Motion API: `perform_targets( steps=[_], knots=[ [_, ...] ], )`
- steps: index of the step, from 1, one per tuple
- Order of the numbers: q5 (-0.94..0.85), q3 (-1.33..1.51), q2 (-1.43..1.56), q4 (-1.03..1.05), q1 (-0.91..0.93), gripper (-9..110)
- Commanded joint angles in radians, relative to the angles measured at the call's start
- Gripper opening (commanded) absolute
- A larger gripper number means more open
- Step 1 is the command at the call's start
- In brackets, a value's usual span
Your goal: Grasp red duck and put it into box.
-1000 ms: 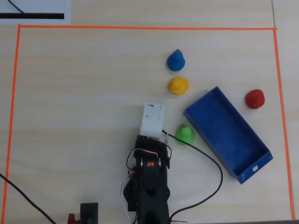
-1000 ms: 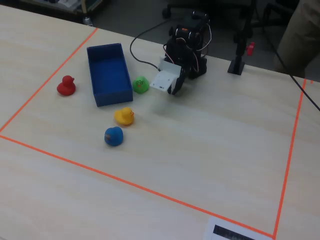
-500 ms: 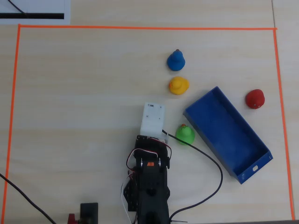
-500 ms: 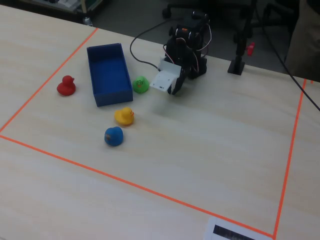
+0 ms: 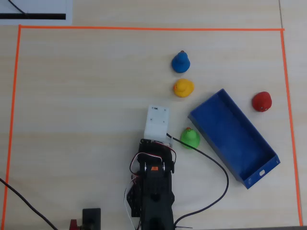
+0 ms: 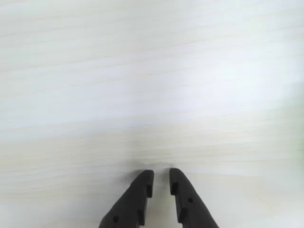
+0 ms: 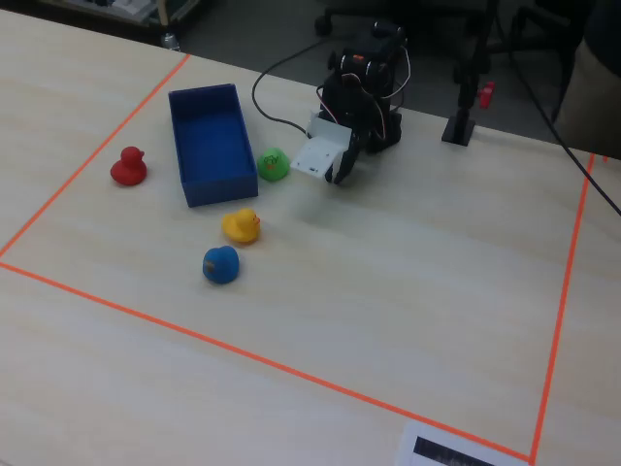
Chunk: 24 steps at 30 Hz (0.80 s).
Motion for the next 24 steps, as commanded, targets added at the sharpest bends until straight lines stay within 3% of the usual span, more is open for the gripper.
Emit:
perform_targets(
  steps=[1, 21, 24],
  knots=[
    [0.009, -0.005, -0.014, 0.014, -0.008, 1],
    [0.002, -0.005, -0.014, 0.011, 0.035, 0],
    [-0.009, -0.018, -0.015, -0.109, -0.002, 0]
  ],
)
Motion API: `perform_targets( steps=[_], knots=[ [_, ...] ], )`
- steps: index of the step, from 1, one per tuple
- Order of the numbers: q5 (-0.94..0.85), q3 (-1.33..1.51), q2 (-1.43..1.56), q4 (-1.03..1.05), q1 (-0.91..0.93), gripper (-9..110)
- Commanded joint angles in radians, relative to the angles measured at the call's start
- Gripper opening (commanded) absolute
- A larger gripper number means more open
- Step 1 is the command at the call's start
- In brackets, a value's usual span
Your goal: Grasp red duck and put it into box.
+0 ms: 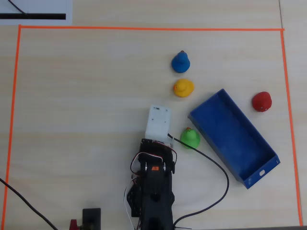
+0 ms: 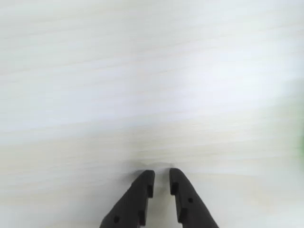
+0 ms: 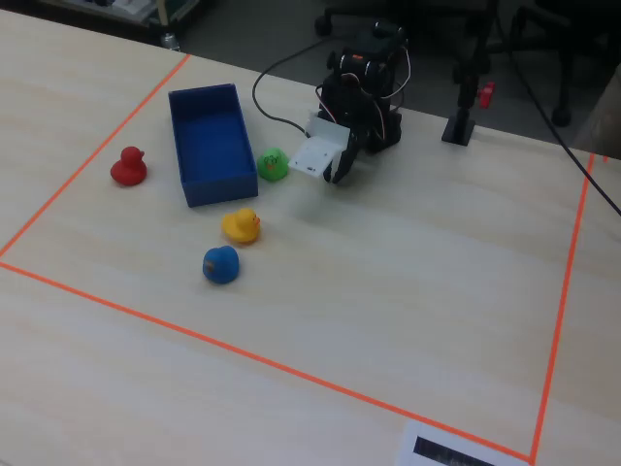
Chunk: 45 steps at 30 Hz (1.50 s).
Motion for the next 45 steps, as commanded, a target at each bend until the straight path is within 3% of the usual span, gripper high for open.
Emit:
perform_targets(
  steps=[1, 7, 16, 23, 34, 45],
  knots=[
    [-0.008, -0.043, -0.023, -0.172, -0.025, 0],
    [0.066, -0.414, -0.405, -0.561, 0.015, 12],
    [0.086, -1.121, -1.095, -0.577, 0.272, 17],
    [0.095, -1.442, -1.508, -0.721, 0.563, 18],
    [0.091, -1.836, -1.933, -0.641, 0.851, 26],
    [-0.005, -1.974, -2.175, -0.595, 0.922, 32]
  ],
)
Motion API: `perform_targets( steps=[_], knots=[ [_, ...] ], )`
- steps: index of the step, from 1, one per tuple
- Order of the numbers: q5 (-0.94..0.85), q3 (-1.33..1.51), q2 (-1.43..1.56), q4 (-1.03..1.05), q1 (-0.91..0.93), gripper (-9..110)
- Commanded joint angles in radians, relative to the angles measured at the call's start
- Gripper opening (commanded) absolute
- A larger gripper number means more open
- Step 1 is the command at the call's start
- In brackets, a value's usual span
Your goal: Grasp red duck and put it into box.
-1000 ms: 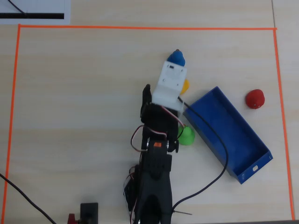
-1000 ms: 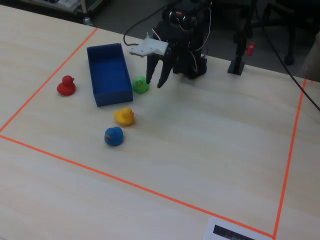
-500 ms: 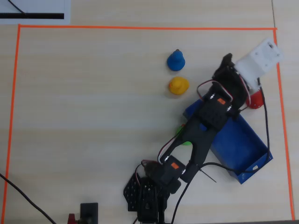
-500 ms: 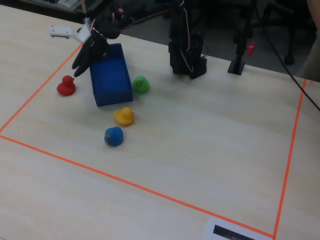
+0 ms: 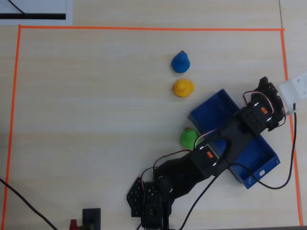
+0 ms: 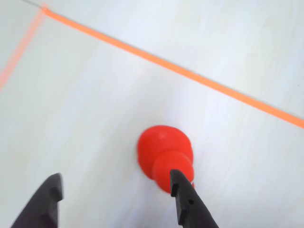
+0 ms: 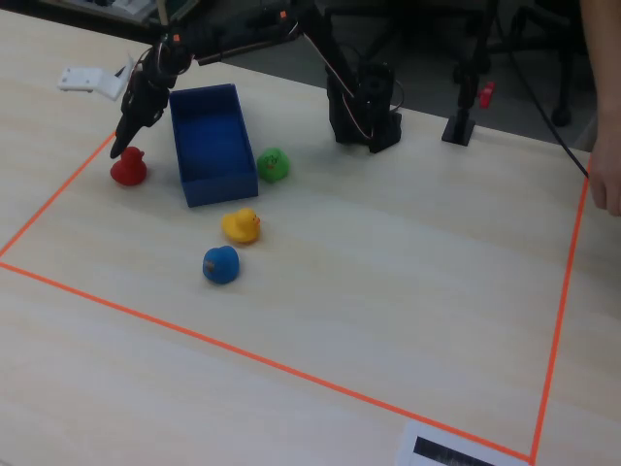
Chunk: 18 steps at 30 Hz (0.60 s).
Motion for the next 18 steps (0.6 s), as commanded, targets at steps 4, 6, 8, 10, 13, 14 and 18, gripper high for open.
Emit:
perform_targets(
  steps=[4, 6, 8, 10, 13, 14, 18],
  knots=[
    [-0.035, -0.063, -0.038, -0.005, 0.028, 33],
    [-0.037, -0.071, -0.054, -0.005, 0.034, 33],
    [-0.038, -0.081, -0.069, -0.002, 0.041, 33],
    [-0.04, -0.098, -0.081, 0.014, 0.046, 33],
    [-0.04, -0.121, -0.098, 0.044, 0.049, 33],
    [-0.04, -0.124, -0.103, 0.049, 0.049, 33],
    [-0.041, -0.144, -0.117, 0.087, 0.044, 33]
  ],
)
